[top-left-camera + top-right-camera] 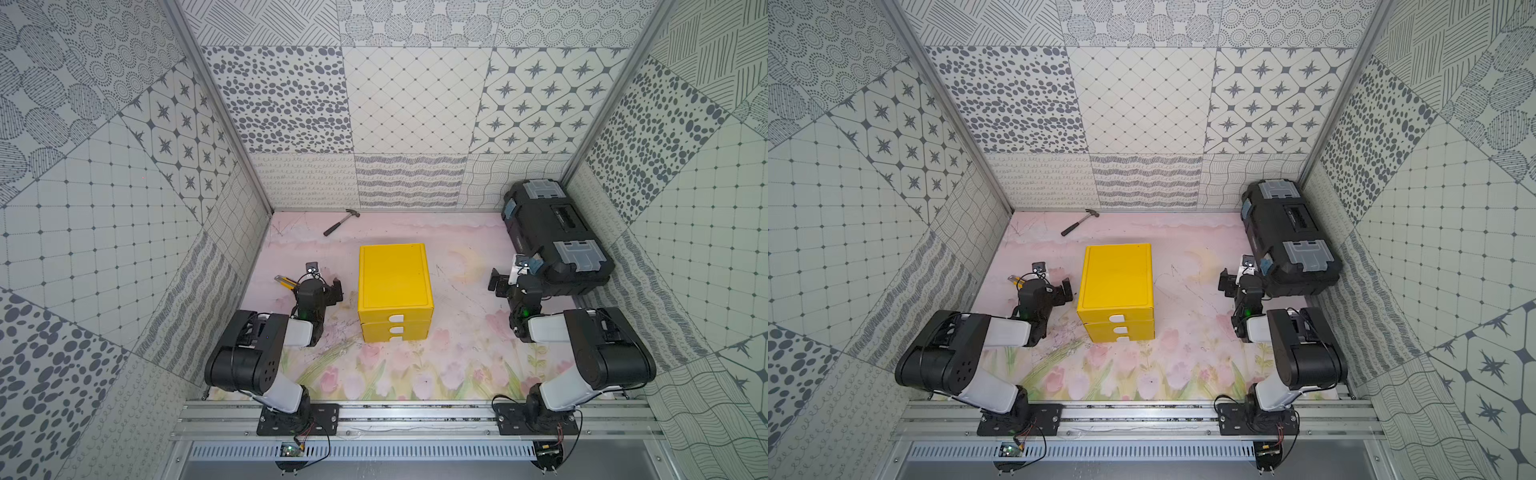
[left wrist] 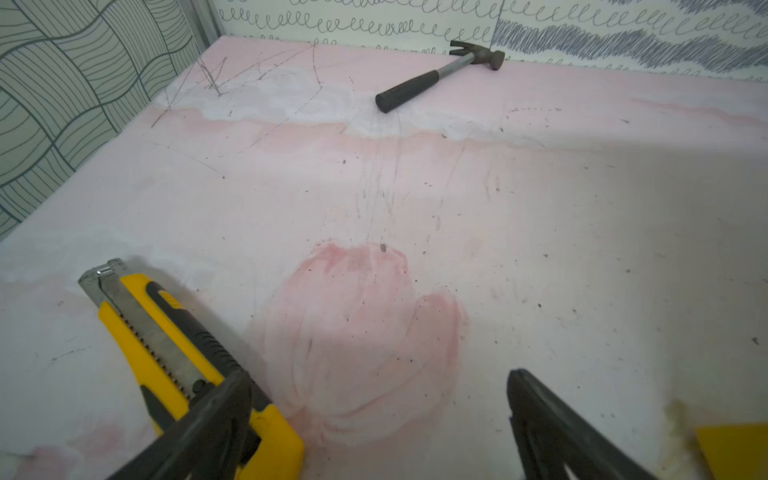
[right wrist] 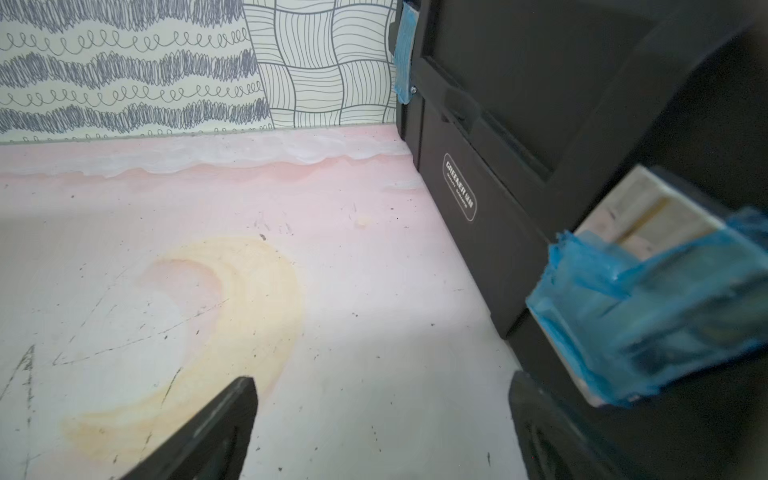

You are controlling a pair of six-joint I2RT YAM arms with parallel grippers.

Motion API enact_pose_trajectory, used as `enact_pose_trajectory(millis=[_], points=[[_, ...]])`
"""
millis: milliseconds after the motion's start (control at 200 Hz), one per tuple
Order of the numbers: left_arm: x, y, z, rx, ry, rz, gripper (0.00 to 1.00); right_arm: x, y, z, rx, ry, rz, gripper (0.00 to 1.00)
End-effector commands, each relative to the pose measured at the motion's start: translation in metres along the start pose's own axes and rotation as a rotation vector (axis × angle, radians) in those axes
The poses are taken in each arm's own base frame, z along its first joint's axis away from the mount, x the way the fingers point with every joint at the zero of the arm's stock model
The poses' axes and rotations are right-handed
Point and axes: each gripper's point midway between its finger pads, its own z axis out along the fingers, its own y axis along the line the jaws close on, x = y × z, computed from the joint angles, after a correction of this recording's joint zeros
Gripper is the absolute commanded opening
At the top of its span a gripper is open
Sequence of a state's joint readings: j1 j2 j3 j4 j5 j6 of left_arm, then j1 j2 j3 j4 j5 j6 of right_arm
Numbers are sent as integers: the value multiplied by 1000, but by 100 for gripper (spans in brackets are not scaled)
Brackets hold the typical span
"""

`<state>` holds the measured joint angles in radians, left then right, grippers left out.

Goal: Take the seed bags out of the drawer
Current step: Adjust the storage box at the center of the board.

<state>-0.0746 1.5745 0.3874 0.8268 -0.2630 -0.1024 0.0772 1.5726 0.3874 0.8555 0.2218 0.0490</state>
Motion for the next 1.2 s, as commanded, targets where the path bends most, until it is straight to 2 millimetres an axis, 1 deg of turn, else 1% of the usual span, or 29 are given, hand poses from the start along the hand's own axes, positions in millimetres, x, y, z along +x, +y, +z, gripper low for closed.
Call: enact_pose_trajectory(millis=[0, 1146, 1191, 1196], points=[[-16, -4, 1, 20, -57, -7, 99, -13, 0, -2, 6, -42, 11, 99], [-16, -3, 1, 19, -58, -8, 99, -13, -1, -1, 6, -41, 15, 99], [-23, 2, -1, -12, -74, -14, 99, -19, -2, -3, 12, -57, 22, 99], [-21, 1, -2, -9, -62, -17, 99, -20, -2, -4, 12, -59, 22, 99]])
